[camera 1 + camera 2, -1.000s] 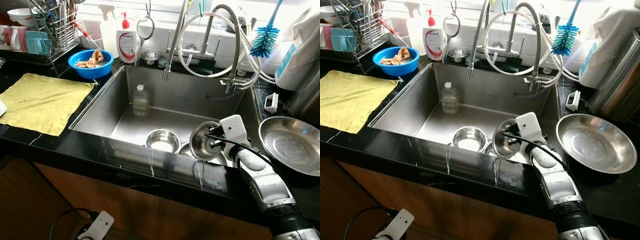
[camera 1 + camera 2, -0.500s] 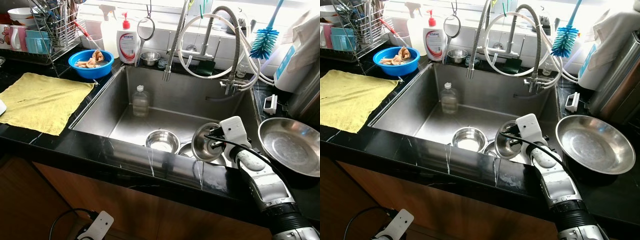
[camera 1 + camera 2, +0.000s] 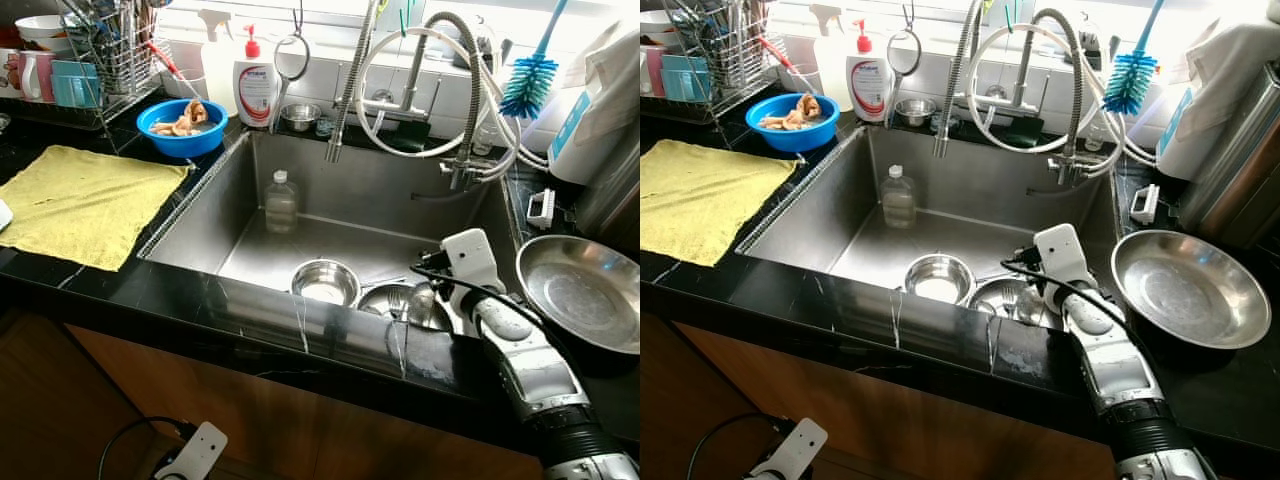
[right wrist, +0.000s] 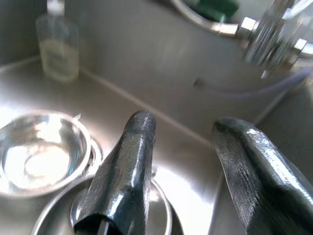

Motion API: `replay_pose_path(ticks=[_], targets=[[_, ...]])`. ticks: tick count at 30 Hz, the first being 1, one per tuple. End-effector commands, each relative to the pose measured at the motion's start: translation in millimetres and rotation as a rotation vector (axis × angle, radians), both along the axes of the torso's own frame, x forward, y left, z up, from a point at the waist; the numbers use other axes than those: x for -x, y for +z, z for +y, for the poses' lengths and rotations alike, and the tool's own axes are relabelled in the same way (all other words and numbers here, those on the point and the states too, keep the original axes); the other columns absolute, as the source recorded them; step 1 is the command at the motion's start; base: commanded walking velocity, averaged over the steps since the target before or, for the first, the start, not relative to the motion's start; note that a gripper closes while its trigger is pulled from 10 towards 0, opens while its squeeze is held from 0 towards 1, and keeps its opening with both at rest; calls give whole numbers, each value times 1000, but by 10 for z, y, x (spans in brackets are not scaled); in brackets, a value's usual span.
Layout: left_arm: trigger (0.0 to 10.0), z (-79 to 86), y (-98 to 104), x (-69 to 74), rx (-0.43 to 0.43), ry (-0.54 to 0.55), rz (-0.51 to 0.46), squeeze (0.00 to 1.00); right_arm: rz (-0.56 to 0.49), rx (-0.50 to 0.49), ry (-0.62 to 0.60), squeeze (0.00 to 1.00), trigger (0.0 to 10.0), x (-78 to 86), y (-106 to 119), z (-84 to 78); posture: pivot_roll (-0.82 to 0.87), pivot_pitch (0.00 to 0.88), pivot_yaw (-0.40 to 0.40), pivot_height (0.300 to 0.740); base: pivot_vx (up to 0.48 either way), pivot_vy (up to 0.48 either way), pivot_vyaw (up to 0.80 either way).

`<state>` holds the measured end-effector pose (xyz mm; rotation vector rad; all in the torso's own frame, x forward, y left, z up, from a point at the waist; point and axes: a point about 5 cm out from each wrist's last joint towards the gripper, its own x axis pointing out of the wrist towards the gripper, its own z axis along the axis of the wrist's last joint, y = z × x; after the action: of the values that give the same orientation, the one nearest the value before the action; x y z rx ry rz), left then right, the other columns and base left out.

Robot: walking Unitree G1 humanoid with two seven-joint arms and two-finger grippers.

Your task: Kitchen organization

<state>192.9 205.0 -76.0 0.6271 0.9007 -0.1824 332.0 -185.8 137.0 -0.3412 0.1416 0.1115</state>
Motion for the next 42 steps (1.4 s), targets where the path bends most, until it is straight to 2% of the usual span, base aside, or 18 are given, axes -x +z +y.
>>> replay_pose_path(ticks=[1,5,7,8,10,14,15,16,18,19,21,25,26,28,34,35,38,42], targets=[[10000,21,-3,11,-5,7,6,0,-85,-12,-20,0,10000,-3,163,-22,4,0,-47,740,0,0,0],[10000,19,-3,10,-6,2,7,0,-199,-64,-62,0,10000,18,376,-56,1,0,-45,740,0,0,0],[10000,19,-3,10,-6,2,7,0,-216,-76,-69,0,10000,22,416,-67,1,0,-45,740,0,0,0],[10000,19,-3,10,-6,2,6,0,-267,-83,-102,0,10000,37,533,-119,1,0,-45,740,0,0,0],[10000,19,-3,10,-6,2,6,0,-284,-83,-113,0,10000,44,569,-139,0,0,-47,740,0,0,0],[10000,17,-5,13,-6,2,8,0,-395,-117,-309,0,10000,170,793,-455,-2,0,-48,740,0,0,0],[10000,17,-6,15,-5,3,8,0,-425,-146,-381,0,10000,239,843,-587,-4,0,-49,740,0,0,0],[10000,17,-6,15,-5,3,8,0,-425,-146,-381,0,10000,239,843,-587,-4,0,-49,740,0,0,0],[10000,17,-7,18,-5,3,10,0,-450,-190,-501,0,10000,366,885,-790,-9,0,-50,740,0,0,0],[10000,17,-7,18,-5,3,10,0,-450,-190,-501,0,10000,366,885,-790,-9,0,-50,740,0,0,0],[10000,20,-9,20,-5,3,11,0,-465,-215,-588,0,10000,504,928,-982,-16,0,-45,740,0,0,0],[10000,24,-11,27,-10,-6,15,0,-498,-187,-762,0,10000,863,1051,-1364,-29,0,-48,740,0,0,0],[10000,24,-11,27,-10,-6,15,0,-498,-187,-762,0,10000,863,1051,-1364,-29,0,-48,740,0,0,0],[10000,26,-16,36,-11,-7,19,0,-459,-243,-847,0,10000,1020,942,-1460,-29,0,-53,740,0,0,0],[10000,24,-24,54,-11,-8,22,0,-355,-337,-976,0,10000,1301,648,-1505,-27,0,-55,740,0,0,0],[10000,24,-24,54,-11,-8,22,0,-355,-337,-976,0,10000,1301,648,-1505,-27,0,-55,740,0,0,0],[10000,41,-25,62,-27,4,13,0,-317,-343,-1023,0,10000,1444,564,-1547,-31,0,-54,740,0,0,0],[10000,51,-29,74,-34,10,14,0,-284,-335,-1018,0,10000,1504,523,-1517,-22,0,-59,740,0,0,0]])
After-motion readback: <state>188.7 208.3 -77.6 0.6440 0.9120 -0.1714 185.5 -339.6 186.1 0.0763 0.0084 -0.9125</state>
